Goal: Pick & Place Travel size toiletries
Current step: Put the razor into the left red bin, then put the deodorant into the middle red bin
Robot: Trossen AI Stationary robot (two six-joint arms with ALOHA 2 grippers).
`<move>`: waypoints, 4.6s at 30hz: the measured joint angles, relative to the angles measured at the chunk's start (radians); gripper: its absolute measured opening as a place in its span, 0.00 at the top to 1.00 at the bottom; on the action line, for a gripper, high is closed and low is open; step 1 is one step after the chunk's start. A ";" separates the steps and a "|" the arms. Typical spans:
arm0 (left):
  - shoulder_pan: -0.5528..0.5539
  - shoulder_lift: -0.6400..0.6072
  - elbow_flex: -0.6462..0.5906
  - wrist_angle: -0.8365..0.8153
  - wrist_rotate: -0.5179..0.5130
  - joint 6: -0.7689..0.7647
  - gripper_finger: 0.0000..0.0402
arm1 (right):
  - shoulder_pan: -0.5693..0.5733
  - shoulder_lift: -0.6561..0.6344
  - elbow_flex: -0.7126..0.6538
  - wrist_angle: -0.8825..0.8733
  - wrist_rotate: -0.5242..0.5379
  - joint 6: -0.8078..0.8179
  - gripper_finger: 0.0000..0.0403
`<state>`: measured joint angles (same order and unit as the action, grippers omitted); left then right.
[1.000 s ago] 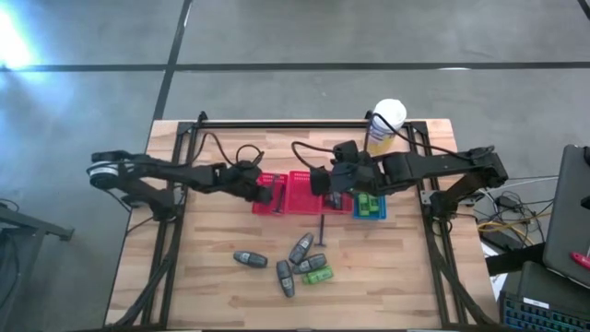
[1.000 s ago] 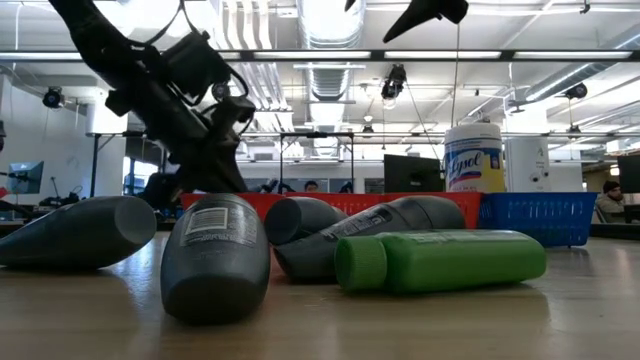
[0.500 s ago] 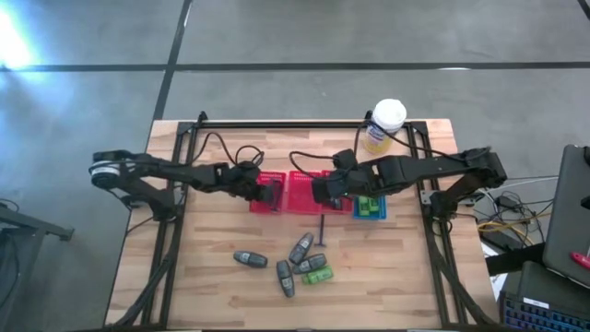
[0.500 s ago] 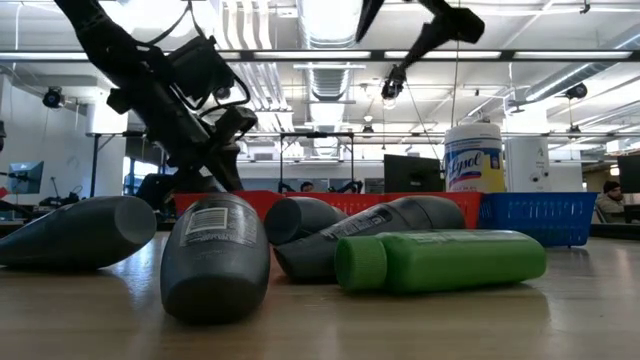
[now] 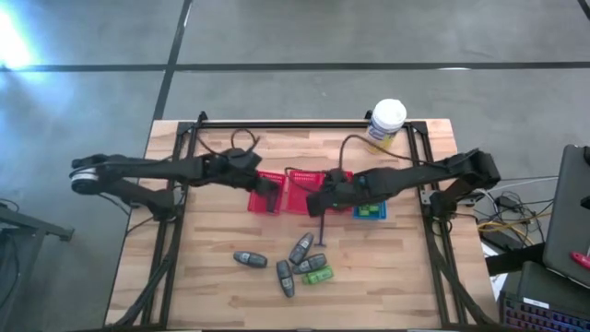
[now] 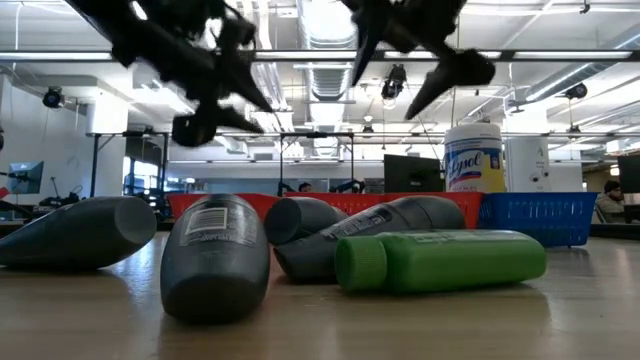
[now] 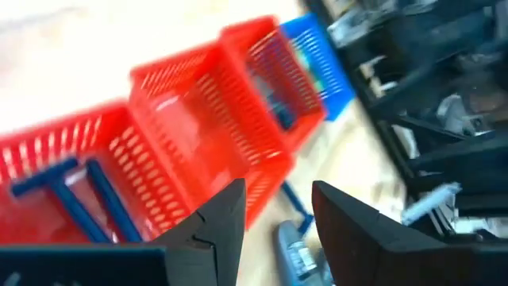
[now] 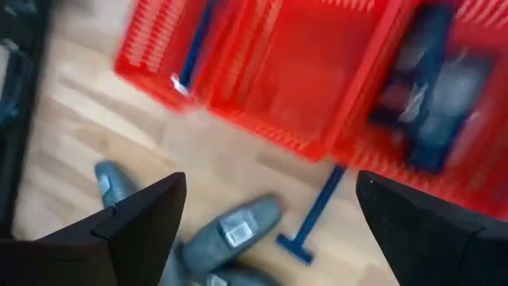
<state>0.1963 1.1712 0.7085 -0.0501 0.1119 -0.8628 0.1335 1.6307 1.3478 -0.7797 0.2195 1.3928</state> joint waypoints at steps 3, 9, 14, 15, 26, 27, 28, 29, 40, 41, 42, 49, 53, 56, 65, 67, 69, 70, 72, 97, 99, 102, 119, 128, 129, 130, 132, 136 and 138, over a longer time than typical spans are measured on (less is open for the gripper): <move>-0.002 -0.087 0.006 -0.067 -0.036 0.036 0.62 | 0.013 0.065 -0.034 0.023 -0.068 0.047 0.10; -0.010 -0.256 0.005 -0.276 -0.151 0.120 0.62 | 0.061 0.203 -0.024 0.024 -0.125 0.110 0.15; -0.010 -0.354 0.005 -0.309 -0.160 0.180 0.62 | 0.067 0.288 0.005 0.017 -0.149 0.146 0.25; -0.010 -0.367 0.005 -0.317 -0.162 0.186 0.62 | 0.066 0.305 0.009 0.017 -0.159 0.152 0.27; -0.010 -0.394 0.004 -0.336 -0.180 0.212 0.62 | 0.065 0.402 0.023 0.006 -0.196 0.150 0.50; -0.010 -0.394 0.004 -0.336 -0.180 0.212 0.62 | 0.065 0.403 0.023 0.002 -0.194 0.146 0.53; -0.010 -0.394 0.004 -0.336 -0.180 0.212 0.62 | 0.065 0.403 0.023 -0.001 -0.191 0.139 0.55; -0.010 -0.394 0.004 -0.336 -0.180 0.212 0.62 | 0.065 0.403 0.023 -0.005 -0.186 0.129 0.58; -0.010 -0.394 0.004 -0.335 -0.187 0.213 0.62 | 0.068 0.352 0.019 0.005 -0.172 0.022 0.93; -0.010 -0.394 0.004 -0.334 -0.196 0.215 0.62 | 0.068 0.332 0.019 0.010 -0.167 0.015 0.94; -0.010 -0.394 0.004 -0.333 -0.203 0.217 0.62 | 0.069 0.311 0.022 0.011 -0.164 0.013 0.94; -0.010 -0.394 0.004 -0.324 -0.220 0.247 0.62 | 0.068 0.144 0.020 0.032 -0.154 0.025 0.93; -0.010 -0.394 0.004 -0.324 -0.220 0.252 0.62 | 0.045 0.082 0.021 0.129 -0.173 0.030 0.93; -0.011 -0.398 0.003 -0.310 -0.219 0.252 0.62 | 0.015 0.077 0.021 0.232 -0.170 0.011 0.93; -0.017 -0.474 0.003 -0.300 -0.219 0.240 0.62 | -0.180 0.251 0.021 0.701 -0.222 -0.097 0.89; -0.017 -0.499 0.003 -0.300 -0.219 0.231 0.62 | -0.197 0.294 0.021 0.762 -0.232 -0.090 0.90; -0.017 -0.523 0.003 -0.300 -0.219 0.222 0.62 | -0.200 0.330 0.032 0.772 -0.230 -0.088 0.91; -0.017 -0.532 0.003 -0.301 -0.219 0.215 0.62 | -0.198 0.349 0.040 0.766 -0.221 -0.088 0.91; -0.017 -0.552 0.003 -0.301 -0.219 0.208 0.62 | -0.197 0.382 0.064 0.764 -0.217 -0.087 0.91; -0.022 -0.566 0.003 -0.433 -0.189 0.235 0.62 | -0.188 0.360 0.170 0.564 -0.123 -0.329 0.41; -0.030 -0.565 0.003 -0.508 -0.167 0.241 0.62 | -0.180 0.324 0.170 0.492 -0.122 -0.366 0.39; -0.053 -0.564 0.003 -0.606 -0.144 0.243 0.62 | -0.170 0.270 0.170 0.370 -0.122 -0.415 0.35; -0.285 -0.500 -0.062 -0.598 -0.101 0.208 0.63 | -0.128 0.110 0.170 -0.183 -0.060 -0.279 0.23; -0.532 -0.393 -0.110 -0.538 -0.091 0.280 0.63 | -0.026 0.110 0.156 -0.314 -0.063 -0.174 0.16; -0.563 -0.374 -0.119 -0.511 -0.096 0.301 0.63 | -0.017 0.110 0.155 -0.313 -0.063 -0.161 0.15; -0.593 -0.354 -0.130 -0.478 -0.103 0.316 0.63 | -0.007 0.110 0.154 -0.313 -0.063 -0.148 0.15; -0.651 -0.310 -0.153 -0.392 -0.139 0.337 0.63 | 0.012 0.110 0.152 -0.313 -0.063 -0.117 0.13; -0.734 -0.209 -0.171 -0.264 -0.229 0.357 0.63 | 0.058 0.110 0.150 -0.318 -0.062 -0.058 0.10; -0.744 -0.168 -0.171 -0.239 -0.240 0.357 0.61 | 0.084 0.110 0.150 -0.322 -0.062 -0.035 0.09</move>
<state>-0.5480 1.0036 0.5379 -0.2893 -0.1276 -0.5058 0.2174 1.7405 1.4979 -1.1018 0.1577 1.3579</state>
